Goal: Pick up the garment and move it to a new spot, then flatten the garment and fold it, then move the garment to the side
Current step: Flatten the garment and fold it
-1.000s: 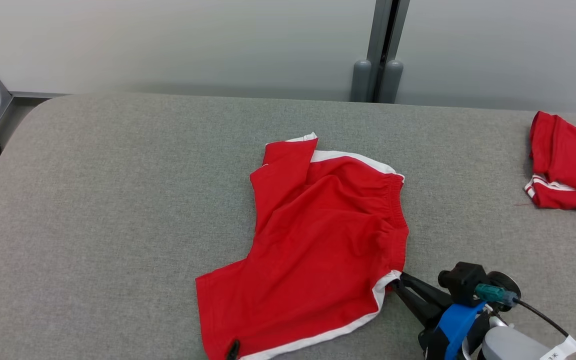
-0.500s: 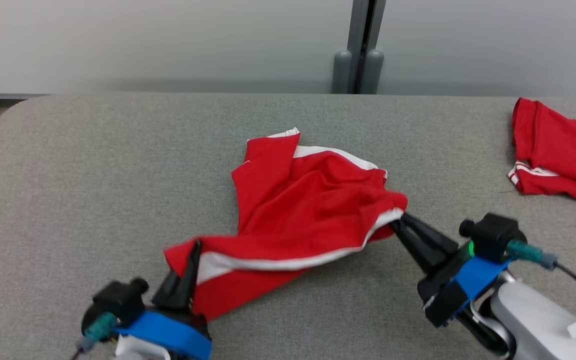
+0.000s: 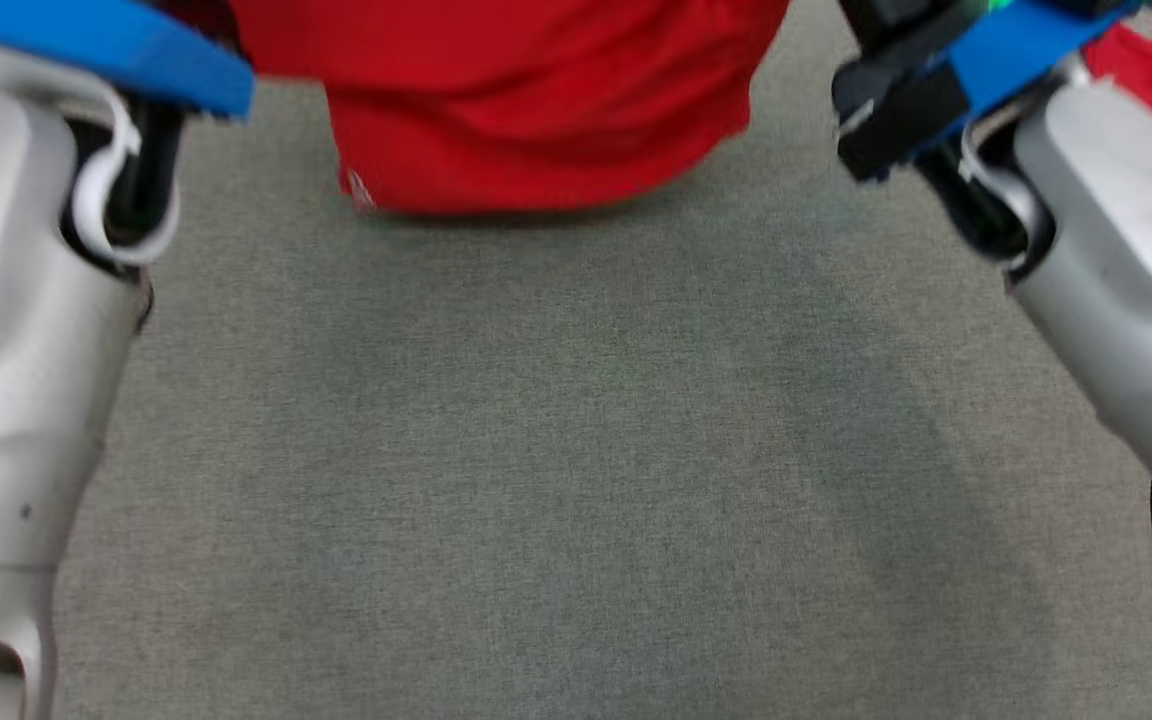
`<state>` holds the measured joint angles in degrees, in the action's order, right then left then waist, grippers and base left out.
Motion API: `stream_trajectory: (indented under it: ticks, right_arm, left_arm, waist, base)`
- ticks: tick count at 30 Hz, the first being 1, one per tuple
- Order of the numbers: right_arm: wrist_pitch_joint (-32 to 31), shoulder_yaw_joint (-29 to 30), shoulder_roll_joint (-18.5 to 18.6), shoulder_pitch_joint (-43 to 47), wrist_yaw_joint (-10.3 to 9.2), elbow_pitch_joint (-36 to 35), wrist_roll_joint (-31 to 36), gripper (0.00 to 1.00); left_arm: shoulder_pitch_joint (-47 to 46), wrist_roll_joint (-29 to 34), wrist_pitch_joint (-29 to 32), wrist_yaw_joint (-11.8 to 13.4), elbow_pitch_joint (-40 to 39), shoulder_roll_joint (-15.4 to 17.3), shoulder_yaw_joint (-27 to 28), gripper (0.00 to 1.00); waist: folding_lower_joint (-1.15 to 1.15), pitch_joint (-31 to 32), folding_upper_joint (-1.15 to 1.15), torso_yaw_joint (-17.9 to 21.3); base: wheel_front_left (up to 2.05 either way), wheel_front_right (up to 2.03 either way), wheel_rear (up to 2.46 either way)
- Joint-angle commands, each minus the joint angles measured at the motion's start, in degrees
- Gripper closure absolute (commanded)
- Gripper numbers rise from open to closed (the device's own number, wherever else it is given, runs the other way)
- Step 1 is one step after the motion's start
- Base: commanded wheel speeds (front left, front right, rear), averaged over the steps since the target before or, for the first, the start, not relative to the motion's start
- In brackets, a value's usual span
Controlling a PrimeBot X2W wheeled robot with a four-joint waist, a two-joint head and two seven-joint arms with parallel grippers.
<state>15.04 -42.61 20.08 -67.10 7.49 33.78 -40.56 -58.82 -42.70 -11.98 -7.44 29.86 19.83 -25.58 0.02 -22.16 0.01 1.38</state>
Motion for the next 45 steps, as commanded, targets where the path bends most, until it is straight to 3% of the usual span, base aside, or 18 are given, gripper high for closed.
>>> stream_trajectory:
  ticks: [1,8,14,21,23,32,39,45]
  right_arm:
    - [0.18,-0.1,-0.68,-3.93,0.01,1.57,-0.64,1.0]
    - [0.17,3.32,-3.31,-19.89,0.01,8.98,0.07,1.0]
    - [0.17,4.35,-4.65,-20.68,0.01,11.66,1.07,1.0]
    - [0.18,1.49,-4.35,-9.73,0.01,11.39,0.81,1.0]
    - [0.18,1.12,-4.58,-5.18,0.01,10.49,-0.13,1.0]
    - [0.18,-0.32,-2.1,17.07,0.01,-0.02,2.77,1.0]
    - [0.18,2.1,0.37,34.43,0.01,-7.91,3.3,1.0]
    - [0.18,2.67,1.75,44.57,0.01,-12.41,4.57,1.0]
  left_arm:
    - [-4.18,-1.04,0.31,-0.07,1.43,0.2,-0.45,1.0]
    - [-22.75,-4.29,-0.5,-0.07,8.31,-0.02,-3.92,1.0]
    - [-25.21,-8.29,-2.33,-0.07,9.94,-0.87,-8.73,1.0]
    - [-13.25,-11.43,-3.25,-0.07,8.78,-0.36,-11.09,1.0]
    - [-7.71,-9.58,-3.22,-0.07,6.86,0.34,-11.76,1.0]
    - [23.13,-4.24,-3.25,-0.07,-7.62,0.06,-0.91,1.0]
    - [41.59,-1.25,-3.25,-0.07,-14.68,-0.75,0.25,1.0]
    - [50.39,0.21,-3.26,-0.07,-16.66,-0.46,-0.89,1.0]
  waist:
    - [-0.02,-1.38,-0.01,-0.09]
    - [-0.02,-4.57,-0.01,1.09]
    - [-0.02,-4.88,-0.01,0.59]
    - [-0.02,-4.55,-0.01,0.29]
    - [-0.02,-4.0,-0.01,0.65]
    - [-0.02,1.54,-0.01,1.72]
    - [-0.02,7.0,-0.01,0.91]
    - [-0.02,10.14,-0.01,0.91]
  base:
    - [0.0,0.0,0.0]
    - [0.0,0.0,0.0]
    - [0.0,0.0,0.0]
    - [0.0,0.0,0.0]
    - [0.0,0.0,0.0]
    - [0.0,0.0,0.0]
    - [0.0,0.0,0.0]
    - [0.0,0.0,0.0]
